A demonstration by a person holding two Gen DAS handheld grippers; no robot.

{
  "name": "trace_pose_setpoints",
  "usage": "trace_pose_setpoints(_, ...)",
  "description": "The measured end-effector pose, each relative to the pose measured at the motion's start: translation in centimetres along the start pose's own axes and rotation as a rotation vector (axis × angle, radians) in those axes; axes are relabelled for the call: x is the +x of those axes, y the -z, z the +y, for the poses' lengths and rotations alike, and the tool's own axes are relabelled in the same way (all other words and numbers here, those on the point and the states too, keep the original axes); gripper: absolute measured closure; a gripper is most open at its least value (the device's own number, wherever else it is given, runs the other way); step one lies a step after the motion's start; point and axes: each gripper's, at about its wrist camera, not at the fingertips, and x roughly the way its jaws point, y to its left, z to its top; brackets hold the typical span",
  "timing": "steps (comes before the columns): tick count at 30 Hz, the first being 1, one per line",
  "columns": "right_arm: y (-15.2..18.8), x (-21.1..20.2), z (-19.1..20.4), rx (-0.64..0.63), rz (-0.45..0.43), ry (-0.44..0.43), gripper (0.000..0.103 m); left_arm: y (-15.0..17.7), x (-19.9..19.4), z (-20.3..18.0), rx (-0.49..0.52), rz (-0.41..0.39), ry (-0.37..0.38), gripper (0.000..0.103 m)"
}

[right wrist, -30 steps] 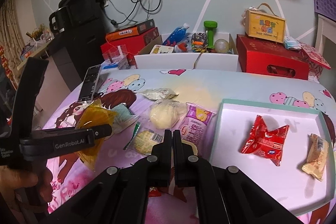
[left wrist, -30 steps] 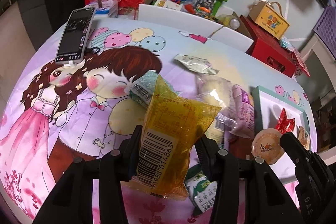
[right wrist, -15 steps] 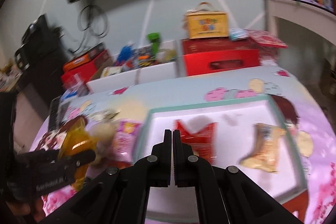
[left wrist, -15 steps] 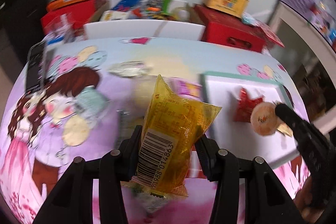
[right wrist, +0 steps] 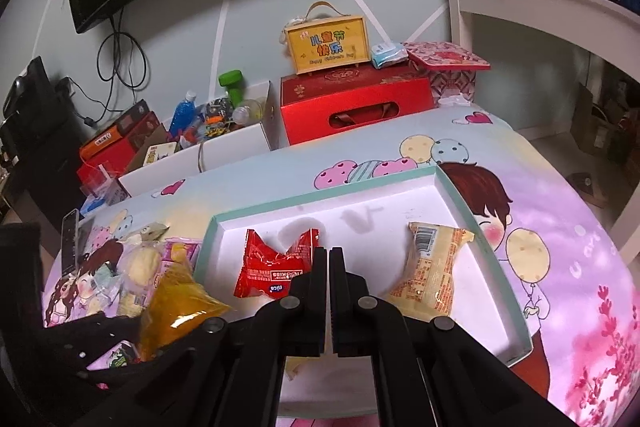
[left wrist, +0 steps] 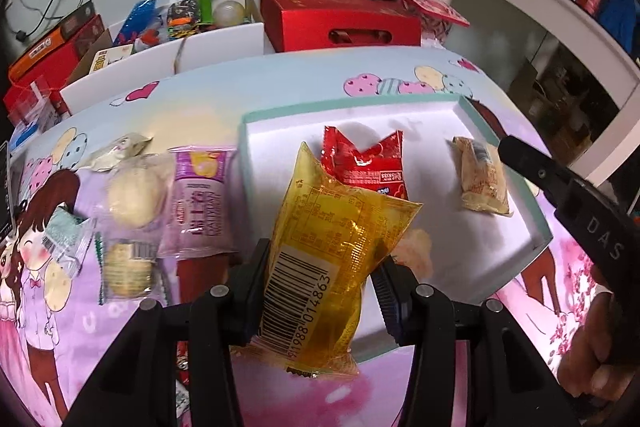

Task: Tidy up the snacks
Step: 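Carry the yellow jelly bag and jelly cup into the tray and release, then move both grippers back toward the green biscuit box in the pile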

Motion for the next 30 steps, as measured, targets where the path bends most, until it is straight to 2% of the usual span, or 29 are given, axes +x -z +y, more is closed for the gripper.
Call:
trace_pose_setpoints(1, 0.0, 0.1, 0.0, -0.001, 0.006, 0.004, 0.101, 0.1, 0.2, -0.1, 0.001, 0.007, 0.006, 0.053)
trace_pose_setpoints(2, 0.1, 0.1, -0.1, -0.004, 0.009, 0.008, 0.101, 0.1, 0.4, -0.1, 0.002, 0.01, 0.009, 0.048)
trace_pose_setpoints(3, 0.2, 0.2, -0.1, -0.005, 0.011, 0.01, 0.101, 0.1, 0.5, -0.2, 0.002, 0.013, 0.007, 0.037)
trace_pose_setpoints(5, 0.2, 0.4, -0.1, -0.003, 0.019, 0.01, 0.101, 0.2, 0.2, -0.2, 0.002, -0.001, -0.009, 0.027)
trace_pose_setpoints(12, 0.5, 1.4, 0.2, -0.021, 0.06, 0.047, 0.098, -0.1, -1.0, 1.9, -0.064, -0.026, -0.029, 0.026)
trace_pose_setpoints(17, 1.2, 3.0, 0.2, -0.01, 0.128, 0.096, 0.098, 0.3, -1.5, 5.6, -0.195, -0.038, -0.09, 0.011)
trace_pose_setpoints(20, 1.5, 3.5, 0.5, -0.026, 0.142, 0.122, 0.097, 0.8, -1.3, 7.9, -0.258, -0.031, -0.142, 0.01)
trace_pose_setpoints(23, 1.6, 3.6, 0.9, -0.042, 0.149, 0.127, 0.071, 1.5, -1.2, 9.9, -0.32, -0.024, -0.17, 0.01)
trace_pose_setpoints(24, 1.7, 3.6, 1.1, -0.051, 0.148, 0.131, 0.057, 1.7, -1.2, 10.5, -0.341, -0.022, -0.177, 0.01)
trace_pose_setpoints(25, 1.7, 3.6, 1.3, -0.062, 0.146, 0.136, 0.049, 1.8, -1.2, 10.9, -0.352, -0.022, -0.181, 0.01)
trace_pose_setpoints(29, 1.7, 3.4, 2.2, -0.084, 0.136, 0.127, 0.046, 2.6, -1.6, 12.7, -0.399, -0.033, -0.216, 0.01)
trace_pose_setpoints(30, 1.7, 3.4, 2.4, -0.087, 0.135, 0.126, 0.038, 2.7, -1.7, 13.0, -0.407, -0.036, -0.221, 0.01)
